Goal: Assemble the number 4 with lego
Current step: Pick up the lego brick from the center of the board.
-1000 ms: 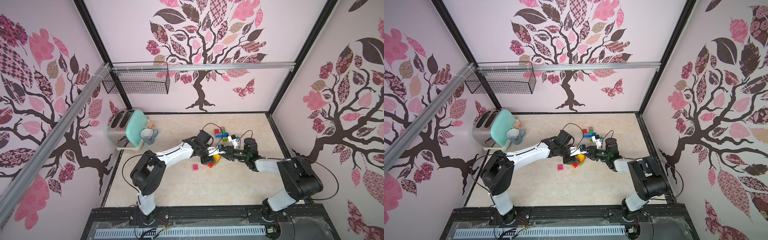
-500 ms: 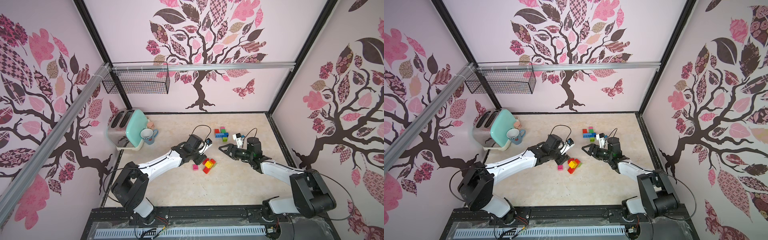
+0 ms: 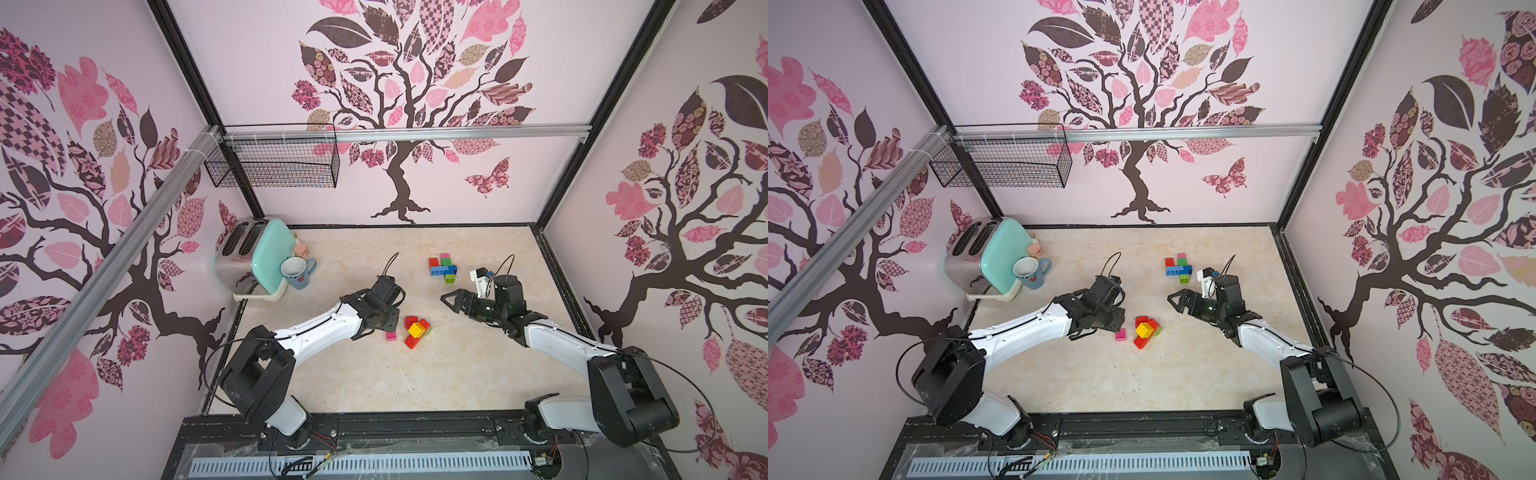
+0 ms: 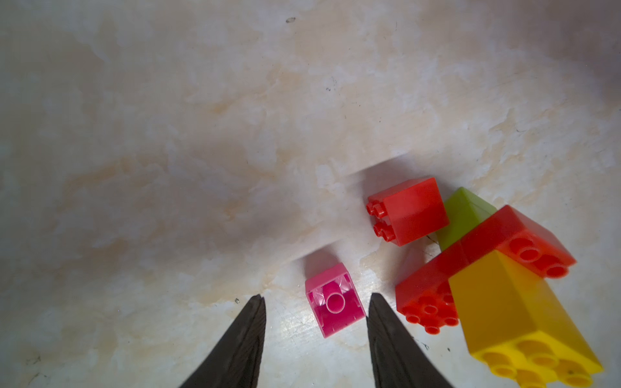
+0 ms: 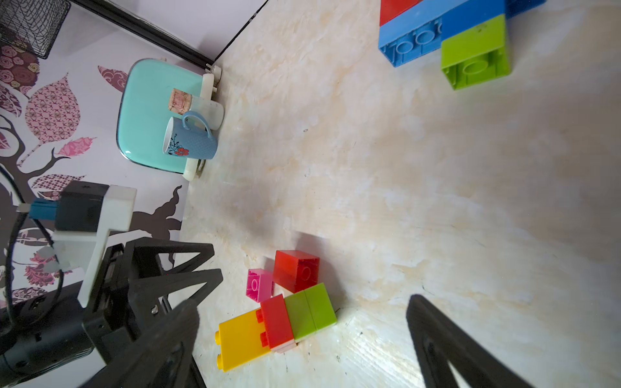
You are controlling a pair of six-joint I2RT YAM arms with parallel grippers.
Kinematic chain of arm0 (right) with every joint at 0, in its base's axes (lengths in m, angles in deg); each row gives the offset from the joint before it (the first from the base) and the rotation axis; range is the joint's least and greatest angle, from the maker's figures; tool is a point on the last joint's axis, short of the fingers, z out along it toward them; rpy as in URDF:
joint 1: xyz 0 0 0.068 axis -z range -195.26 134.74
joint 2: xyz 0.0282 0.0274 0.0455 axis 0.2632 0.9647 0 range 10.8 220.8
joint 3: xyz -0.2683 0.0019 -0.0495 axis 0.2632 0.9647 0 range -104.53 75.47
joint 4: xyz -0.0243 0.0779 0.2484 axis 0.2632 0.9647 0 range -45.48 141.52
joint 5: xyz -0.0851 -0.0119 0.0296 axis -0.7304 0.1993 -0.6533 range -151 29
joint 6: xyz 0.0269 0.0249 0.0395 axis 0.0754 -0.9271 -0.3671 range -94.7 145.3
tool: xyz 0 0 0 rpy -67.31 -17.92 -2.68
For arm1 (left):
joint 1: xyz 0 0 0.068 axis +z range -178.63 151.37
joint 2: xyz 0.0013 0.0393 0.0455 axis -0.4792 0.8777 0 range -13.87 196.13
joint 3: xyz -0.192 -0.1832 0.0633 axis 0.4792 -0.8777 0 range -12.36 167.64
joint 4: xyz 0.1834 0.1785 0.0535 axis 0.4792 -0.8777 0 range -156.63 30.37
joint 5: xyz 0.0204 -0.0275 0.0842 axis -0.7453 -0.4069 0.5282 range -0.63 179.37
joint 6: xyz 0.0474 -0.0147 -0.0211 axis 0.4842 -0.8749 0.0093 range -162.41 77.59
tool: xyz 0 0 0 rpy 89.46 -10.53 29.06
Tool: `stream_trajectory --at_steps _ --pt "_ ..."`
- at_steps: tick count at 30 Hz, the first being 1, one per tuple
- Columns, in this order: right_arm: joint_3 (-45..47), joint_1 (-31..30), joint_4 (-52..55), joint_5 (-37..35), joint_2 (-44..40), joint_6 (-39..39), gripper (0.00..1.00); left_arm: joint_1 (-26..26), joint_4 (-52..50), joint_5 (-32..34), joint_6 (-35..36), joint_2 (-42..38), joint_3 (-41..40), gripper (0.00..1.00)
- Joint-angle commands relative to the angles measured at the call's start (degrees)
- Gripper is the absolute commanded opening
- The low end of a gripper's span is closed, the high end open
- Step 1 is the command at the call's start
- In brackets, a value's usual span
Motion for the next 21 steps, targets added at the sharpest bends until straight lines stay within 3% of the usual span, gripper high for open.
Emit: stream_trajectory --at_steps 1,7,21 --pt "-0.9 -0.3 1.1 -1.1 -0.7 0.9 0.99 0.1 -4.2 -2.1 -6.8 3.2 -0.2 0.5" --pt "-1.2 -0.5 0.8 -1.1 -0.1 0.8 0.99 -0.6 -3.1 -6.2 -8.2 6.9 0.8 0.51" --pt "-1.2 -0.6 1.1 -1.3 0.6 1.3 0.99 -2.1 -3.2 -3.5 -8.4 10.1 3.5 0.52"
